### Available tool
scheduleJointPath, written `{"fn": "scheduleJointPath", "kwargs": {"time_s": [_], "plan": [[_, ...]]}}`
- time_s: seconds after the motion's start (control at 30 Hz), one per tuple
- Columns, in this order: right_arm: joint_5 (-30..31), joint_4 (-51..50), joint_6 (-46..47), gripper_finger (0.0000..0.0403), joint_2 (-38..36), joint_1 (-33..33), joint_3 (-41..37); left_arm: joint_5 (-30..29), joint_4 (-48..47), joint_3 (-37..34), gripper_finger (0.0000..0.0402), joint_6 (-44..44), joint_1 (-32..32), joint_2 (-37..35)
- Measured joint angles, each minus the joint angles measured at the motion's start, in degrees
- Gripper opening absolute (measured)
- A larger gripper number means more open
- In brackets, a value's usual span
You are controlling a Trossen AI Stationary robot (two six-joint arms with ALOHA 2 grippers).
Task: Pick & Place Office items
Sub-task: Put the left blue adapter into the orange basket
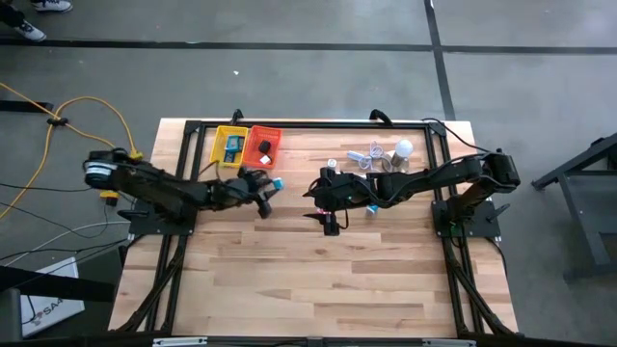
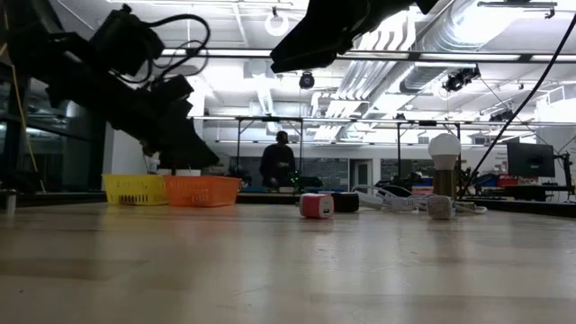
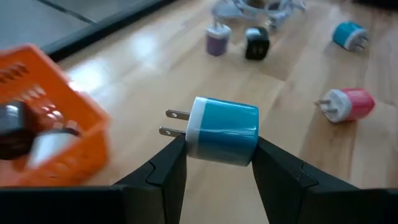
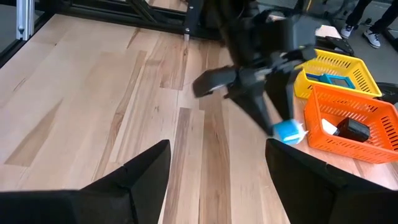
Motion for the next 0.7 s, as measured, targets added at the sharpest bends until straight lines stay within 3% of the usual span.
{"fn": "scheduleJointPath", "kwargs": {"time_s": [0.33,0.7], "plan": [[0.00,0.01,-0.01,0.0251,0.00,0.00,0.00,0.02,-6.85,-0.68,0.0152,3.77,10.65,-10.56],[0.00,0.01,-0.02,0.0251,0.00,-0.01,0.00,4.79,-7.95,-0.57,0.0152,-1.54,24.81,-11.27]]}}
